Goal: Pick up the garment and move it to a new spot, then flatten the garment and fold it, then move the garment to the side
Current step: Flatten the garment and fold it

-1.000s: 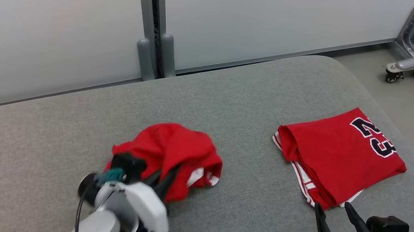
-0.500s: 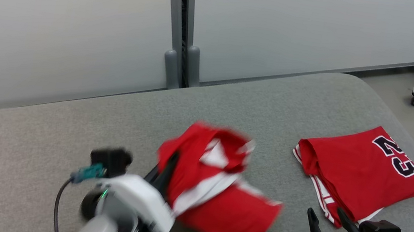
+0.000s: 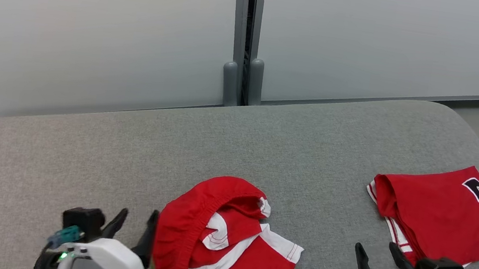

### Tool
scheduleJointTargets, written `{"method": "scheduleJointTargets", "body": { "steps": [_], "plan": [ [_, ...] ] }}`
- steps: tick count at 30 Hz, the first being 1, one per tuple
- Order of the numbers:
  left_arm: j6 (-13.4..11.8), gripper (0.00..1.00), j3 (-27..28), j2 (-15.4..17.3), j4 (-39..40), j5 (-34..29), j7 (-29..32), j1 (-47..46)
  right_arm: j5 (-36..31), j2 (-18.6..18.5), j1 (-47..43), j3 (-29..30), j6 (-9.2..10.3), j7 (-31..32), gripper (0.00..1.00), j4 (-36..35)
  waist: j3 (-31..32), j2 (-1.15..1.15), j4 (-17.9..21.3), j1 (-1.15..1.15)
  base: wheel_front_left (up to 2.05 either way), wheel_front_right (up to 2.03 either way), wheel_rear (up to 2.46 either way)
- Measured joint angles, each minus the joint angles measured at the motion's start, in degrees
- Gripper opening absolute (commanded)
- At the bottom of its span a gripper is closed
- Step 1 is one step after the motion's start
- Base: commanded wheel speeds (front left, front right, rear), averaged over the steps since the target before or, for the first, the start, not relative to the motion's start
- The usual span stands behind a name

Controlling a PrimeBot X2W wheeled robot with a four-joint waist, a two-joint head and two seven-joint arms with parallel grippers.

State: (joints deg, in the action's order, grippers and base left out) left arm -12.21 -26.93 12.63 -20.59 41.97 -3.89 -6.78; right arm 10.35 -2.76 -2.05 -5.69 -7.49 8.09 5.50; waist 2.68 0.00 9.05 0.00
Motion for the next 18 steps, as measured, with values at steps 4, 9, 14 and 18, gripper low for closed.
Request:
{"method": "scheduleJointTargets", "body": {
  "steps": [4,9,14,18],
  "plan": [
    [2.7,1.0,-6.4,0.7,4.6,-3.8,4.6,-2.7,0.3,0.0,-0.1,-0.2,0.0,0.0,1.0,0.2,0.0,0.0,-0.6,0.0,0.0,0.0,0.0],
    [4.1,1.0,-13.1,-1.2,5.6,-7.1,11.6,-6.7,0.7,0.0,0.3,-1.0,0.0,-0.1,1.0,0.5,-0.3,0.0,0.0,0.0,0.0,0.0,0.0],
    [6.2,1.0,-15.1,-5.0,-0.3,-6.0,16.6,-12.3,1.3,0.0,0.9,-1.7,0.0,-0.6,1.0,0.9,-0.9,0.0,2.5,0.0,0.0,0.0,0.0],
    [6.5,1.0,-15.5,-6.9,-5.2,-6.0,17.1,-16.5,1.3,0.0,1.5,-1.8,0.0,-1.1,1.0,1.3,-1.8,0.0,5.4,0.0,0.0,0.0,0.0]
  ]
}}
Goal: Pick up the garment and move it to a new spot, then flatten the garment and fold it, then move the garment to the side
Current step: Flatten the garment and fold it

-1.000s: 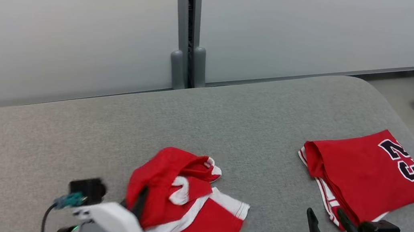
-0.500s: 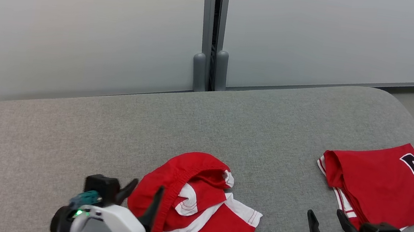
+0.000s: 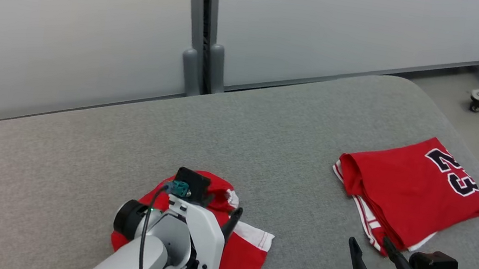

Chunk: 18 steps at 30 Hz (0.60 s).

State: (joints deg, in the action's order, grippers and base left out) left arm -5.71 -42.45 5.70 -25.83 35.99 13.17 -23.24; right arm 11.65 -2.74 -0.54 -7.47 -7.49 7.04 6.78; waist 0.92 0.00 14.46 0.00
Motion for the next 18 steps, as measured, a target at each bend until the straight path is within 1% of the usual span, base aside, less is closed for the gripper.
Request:
{"method": "scheduleJointTargets", "body": {
  "steps": [3,10,11,12,13,16,18],
  "plan": [
    [-0.9,1.0,0.9,-0.7,-4.0,0.2,-0.1,-2.2,0.2,0.0,0.2,-0.1,0.0,-0.3,1.0,0.5,-0.8,0.0,2.4,0.0,0.0,0.0,0.0],
    [-3.7,1.0,3.3,-0.9,-11.4,1.4,-0.3,-5.0,1.0,-0.1,1.0,-0.2,0.0,-1.4,1.0,1.6,-2.7,0.0,8.2,0.0,0.0,0.0,0.0],
    [-3.8,0.91,3.3,-0.9,-12.0,1.3,-0.4,-5.4,1.0,-0.1,1.0,-0.2,0.0,-1.5,1.0,1.7,-3.0,0.0,8.8,0.0,0.0,0.0,0.0],
    [-3.9,0.91,3.4,-0.9,-12.7,1.4,-0.3,-5.7,1.0,0.0,1.1,-0.1,0.0,-1.6,1.0,1.7,-3.3,0.0,9.4,0.0,0.0,0.0,0.0],
    [-4.0,0.88,3.4,-1.0,-13.4,1.4,0.1,-5.8,1.0,0.0,1.1,-0.1,0.0,-1.8,1.0,1.8,-3.5,0.0,9.9,0.0,0.0,0.0,0.0],
    [-4.3,0.87,3.4,-1.2,-14.7,1.8,0.3,-6.0,1.0,0.0,1.2,0.2,0.0,-2.0,1.0,2.0,-4.1,0.0,10.6,0.0,0.0,0.0,0.0],
    [-4.1,0.34,3.4,-1.2,-14.8,1.8,-1.1,-6.6,1.0,0.0,1.2,0.3,0.0,-2.1,1.0,2.1,-4.2,0.0,10.6,0.0,0.0,0.0,0.0]
  ]
}}
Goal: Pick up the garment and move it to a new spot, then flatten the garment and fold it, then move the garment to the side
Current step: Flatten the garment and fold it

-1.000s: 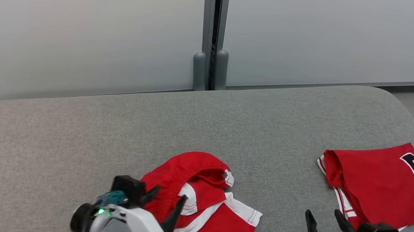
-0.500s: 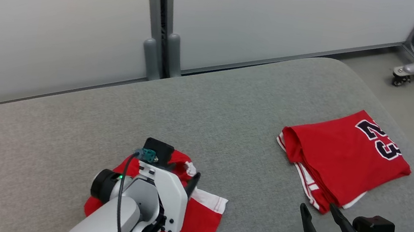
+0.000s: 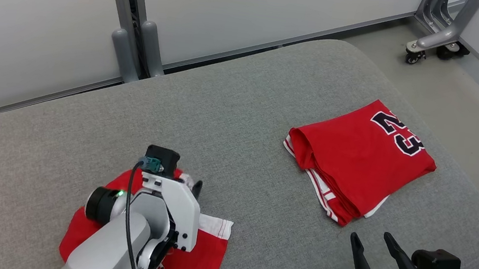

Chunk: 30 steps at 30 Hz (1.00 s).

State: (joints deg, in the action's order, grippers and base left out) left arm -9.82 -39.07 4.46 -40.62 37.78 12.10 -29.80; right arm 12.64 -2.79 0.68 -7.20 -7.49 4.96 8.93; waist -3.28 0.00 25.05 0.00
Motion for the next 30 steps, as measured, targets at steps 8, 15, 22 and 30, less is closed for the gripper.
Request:
{"method": "scheduleJointTargets", "body": {
  "steps": [8,15,22,30],
  "plan": [
    [5.3,0.0,0.6,-1.3,7.8,1.3,-12.2,-3.9,-0.1,0.0,0.2,0.4,0.0,-0.2,1.0,0.2,0.5,0.0,-2.7,0.0,0.0,0.0,0.0],
    [7.1,0.0,2.3,-1.7,30.9,12.4,-12.9,-3.1,-0.6,0.0,-0.9,1.0,0.0,0.4,1.0,-0.4,2.1,0.0,-7.5,0.0,0.0,0.0,0.0],
    [-5.6,0.0,7.2,9.1,44.1,13.5,-9.2,14.4,-0.6,0.0,-2.1,0.9,0.0,1.2,1.0,-1.3,3.5,0.0,-14.6,0.0,0.0,0.0,0.0],
    [-6.7,0.0,7.9,11.6,30.2,14.1,-11.3,22.3,-0.6,0.0,-1.8,-0.8,0.0,3.9,1.0,-2.2,3.8,0.0,-20.0,0.0,0.0,0.0,0.0]
  ]
}}
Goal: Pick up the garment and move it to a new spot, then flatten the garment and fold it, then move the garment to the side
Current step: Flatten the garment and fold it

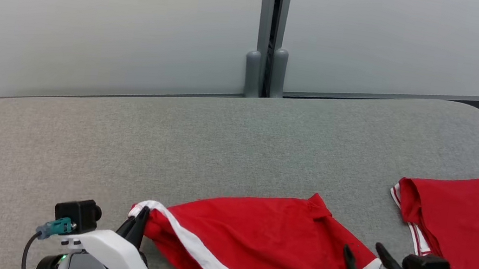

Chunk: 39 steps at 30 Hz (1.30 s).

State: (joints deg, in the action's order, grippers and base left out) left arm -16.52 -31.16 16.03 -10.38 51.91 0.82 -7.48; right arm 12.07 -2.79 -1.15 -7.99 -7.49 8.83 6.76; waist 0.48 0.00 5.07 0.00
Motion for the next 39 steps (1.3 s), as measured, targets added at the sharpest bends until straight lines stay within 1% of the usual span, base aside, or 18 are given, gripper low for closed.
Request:
{"method": "scheduleJointTargets", "body": {
  "steps": [1,2,3,5,6,10,12,14,17,23,27,28,29,30,31,32,39],
  "plan": [
    [0.7,0.0,-0.1,-0.4,-2.0,0.0,-0.7,0.0,0.2,0.0,0.0,-0.8,0.0,1.5,1.0,0.0,0.0,0.0,-0.3,0.0,0.0,0.0,0.0],
    [1.0,0.27,0.0,-0.9,-4.0,0.0,-1.5,0.0,0.4,0.0,0.0,-1.9,0.0,2.9,1.0,-0.1,0.0,0.0,-0.5,0.0,0.0,0.0,0.0],
    [1.4,1.0,-0.3,-1.3,-5.8,0.0,-1.9,-0.1,0.6,-0.1,-0.1,-2.7,0.0,4.6,1.0,-0.3,0.1,0.0,-0.5,0.0,0.0,0.0,0.0],
    [2.1,1.0,0.3,-2.3,-8.2,0.1,-4.2,-0.1,1.2,-0.7,-0.8,-4.5,0.0,8.3,1.0,-1.2,0.2,0.0,-0.4,0.0,0.0,0.0,0.0],
    [2.1,1.0,0.3,-2.3,-8.2,0.1,-4.2,-0.1,1.2,-0.7,-0.8,-4.5,0.0,8.3,1.0,-1.2,0.2,0.0,-0.4,0.0,0.0,0.0,0.0],
    [4.8,1.0,0.2,-3.0,-10.3,-0.2,-7.8,-0.1,2.1,-1.1,-4.2,-7.3,0.01,16.7,1.0,-3.1,0.3,0.0,0.0,0.0,0.0,0.0,0.0],
    [5.7,1.0,0.5,-3.0,-10.5,-0.4,-9.8,0.1,2.7,-0.8,-5.6,-7.6,0.0,19.3,1.0,-4.2,0.3,0.0,0.2,0.0,0.0,0.0,0.0],
    [7.1,1.0,0.6,-2.8,-10.3,-0.5,-11.6,0.3,2.9,-0.7,-6.0,-7.1,0.0,19.6,1.0,-5.1,0.3,0.0,0.3,0.0,0.0,0.0,0.0],
    [8.0,1.0,1.0,-2.8,-9.8,-0.5,-12.9,1.3,3.1,-0.4,-6.0,-6.3,0.0,20.0,1.0,-5.2,0.3,0.0,0.0,0.0,0.0,0.0,0.0],
    [8.5,1.0,0.6,-2.6,-9.4,-0.9,-13.2,2.4,4.0,-0.1,-5.1,-5.4,0.0,20.6,1.0,-3.5,0.6,0.0,-1.5,0.0,0.0,0.0,0.0],
    [9.0,1.0,0.2,-2.8,-9.6,-0.8,-12.9,2.4,6.5,-0.1,-4.0,-5.4,0.0,20.4,1.0,-1.1,0.6,0.0,-2.7,0.0,0.0,0.0,0.0],
    [9.0,1.0,0.1,-2.9,-9.6,-0.8,-12.9,2.4,7.2,-0.1,-3.6,-5.4,0.0,20.3,0.88,-0.7,0.6,0.0,-2.9,0.0,0.0,0.0,0.0],
    [9.2,1.0,-0.1,-2.9,-9.5,-0.8,-12.9,2.4,7.7,-0.1,-3.3,-5.5,0.0,20.1,0.68,-0.3,0.6,0.0,-3.2,0.0,0.0,0.0,0.0],
    [9.1,1.0,-0.2,-2.8,-9.5,-0.9,-12.9,2.4,7.9,0.0,-2.9,-5.6,0.0,19.9,0.3,0.1,0.6,0.0,-3.4,0.0,0.0,0.0,0.0],
    [9.1,1.0,-0.3,-2.7,-9.5,-1.0,-12.9,2.4,8.1,-0.1,-2.6,-5.8,0.0,19.4,0.02,0.2,0.6,0.0,-3.5,0.0,0.0,0.0,0.0],
    [9.1,1.0,-0.4,-2.5,-9.3,-1.3,-13.0,2.4,8.1,0.0,-2.3,-5.9,0.0,18.8,0.0,0.3,0.6,0.0,-3.7,0.0,0.0,0.0,0.0],
    [8.7,1.0,0.1,-1.0,-7.6,-1.8,-13.2,2.4,7.1,0.1,-0.4,-3.5,0.0,16.0,0.0,0.0,0.7,0.0,-4.2,0.0,0.0,0.0,0.0]
  ]
}}
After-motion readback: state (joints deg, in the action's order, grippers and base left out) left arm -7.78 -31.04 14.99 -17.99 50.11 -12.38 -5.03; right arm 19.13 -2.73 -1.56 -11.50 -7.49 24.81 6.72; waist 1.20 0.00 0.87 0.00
